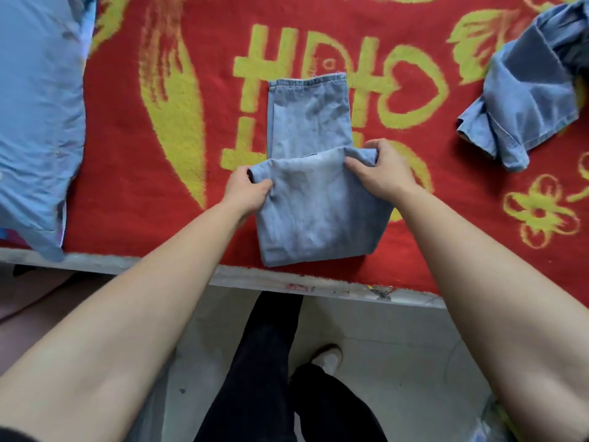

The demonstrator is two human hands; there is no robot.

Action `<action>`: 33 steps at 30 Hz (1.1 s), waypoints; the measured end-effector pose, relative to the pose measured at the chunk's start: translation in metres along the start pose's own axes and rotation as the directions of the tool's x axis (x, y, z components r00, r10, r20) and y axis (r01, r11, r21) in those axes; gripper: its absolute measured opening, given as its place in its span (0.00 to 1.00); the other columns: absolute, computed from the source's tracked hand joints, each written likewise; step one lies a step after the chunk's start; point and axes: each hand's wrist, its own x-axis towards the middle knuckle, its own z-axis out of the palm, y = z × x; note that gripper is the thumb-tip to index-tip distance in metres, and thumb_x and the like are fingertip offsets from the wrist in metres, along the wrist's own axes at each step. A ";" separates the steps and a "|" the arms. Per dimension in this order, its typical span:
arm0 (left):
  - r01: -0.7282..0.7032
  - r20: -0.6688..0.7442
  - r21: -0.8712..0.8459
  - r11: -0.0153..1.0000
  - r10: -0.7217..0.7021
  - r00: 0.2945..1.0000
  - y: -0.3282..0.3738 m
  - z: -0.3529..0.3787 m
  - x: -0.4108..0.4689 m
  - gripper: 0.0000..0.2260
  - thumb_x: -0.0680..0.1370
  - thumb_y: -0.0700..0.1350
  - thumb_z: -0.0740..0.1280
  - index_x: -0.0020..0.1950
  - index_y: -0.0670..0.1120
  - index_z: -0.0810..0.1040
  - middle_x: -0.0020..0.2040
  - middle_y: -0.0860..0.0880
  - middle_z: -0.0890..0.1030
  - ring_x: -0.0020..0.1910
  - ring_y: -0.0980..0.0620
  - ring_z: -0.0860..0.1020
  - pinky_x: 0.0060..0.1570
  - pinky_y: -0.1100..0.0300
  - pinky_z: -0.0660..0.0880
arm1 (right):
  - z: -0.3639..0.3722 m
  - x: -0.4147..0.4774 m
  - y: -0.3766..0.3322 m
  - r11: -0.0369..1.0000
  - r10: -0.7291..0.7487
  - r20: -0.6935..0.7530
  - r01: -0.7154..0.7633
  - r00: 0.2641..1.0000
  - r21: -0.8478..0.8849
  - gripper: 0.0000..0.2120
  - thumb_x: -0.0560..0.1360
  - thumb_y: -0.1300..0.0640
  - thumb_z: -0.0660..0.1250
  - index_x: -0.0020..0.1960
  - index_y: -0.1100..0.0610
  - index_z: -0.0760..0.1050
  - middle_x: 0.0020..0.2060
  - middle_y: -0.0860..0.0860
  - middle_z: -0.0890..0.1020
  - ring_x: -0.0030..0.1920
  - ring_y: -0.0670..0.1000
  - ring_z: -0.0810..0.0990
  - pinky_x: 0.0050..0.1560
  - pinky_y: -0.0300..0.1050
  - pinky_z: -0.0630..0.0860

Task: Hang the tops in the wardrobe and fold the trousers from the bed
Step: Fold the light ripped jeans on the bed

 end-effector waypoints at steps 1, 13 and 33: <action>0.011 0.013 0.015 1.000 -0.011 1.000 -0.002 0.007 0.012 0.10 0.75 0.42 0.69 0.56 0.44 0.76 0.52 0.47 0.81 0.52 0.47 0.80 0.51 0.54 0.78 | 0.008 0.009 0.002 0.999 0.016 -0.009 -0.016 1.000 -0.051 0.32 0.71 0.35 0.68 0.69 0.50 0.68 0.63 0.53 0.78 0.63 0.57 0.76 0.58 0.49 0.72; 0.096 -0.087 0.113 0.989 -0.086 0.992 -0.010 0.033 0.077 0.19 0.73 0.47 0.69 0.62 0.44 0.74 0.57 0.46 0.79 0.56 0.47 0.77 0.56 0.56 0.73 | 0.021 0.081 0.011 0.967 0.168 0.232 -0.114 0.958 -0.229 0.34 0.67 0.37 0.75 0.64 0.54 0.68 0.60 0.53 0.78 0.58 0.56 0.77 0.50 0.47 0.71; -0.373 0.078 -0.079 0.925 0.378 0.922 0.099 0.004 0.104 0.09 0.67 0.40 0.67 0.45 0.48 0.80 0.37 0.52 0.78 0.35 0.59 0.72 0.37 0.64 0.69 | -0.019 0.097 -0.078 0.927 -0.117 0.259 0.012 0.959 0.375 0.16 0.69 0.67 0.65 0.55 0.59 0.82 0.41 0.50 0.80 0.40 0.46 0.76 0.42 0.42 0.74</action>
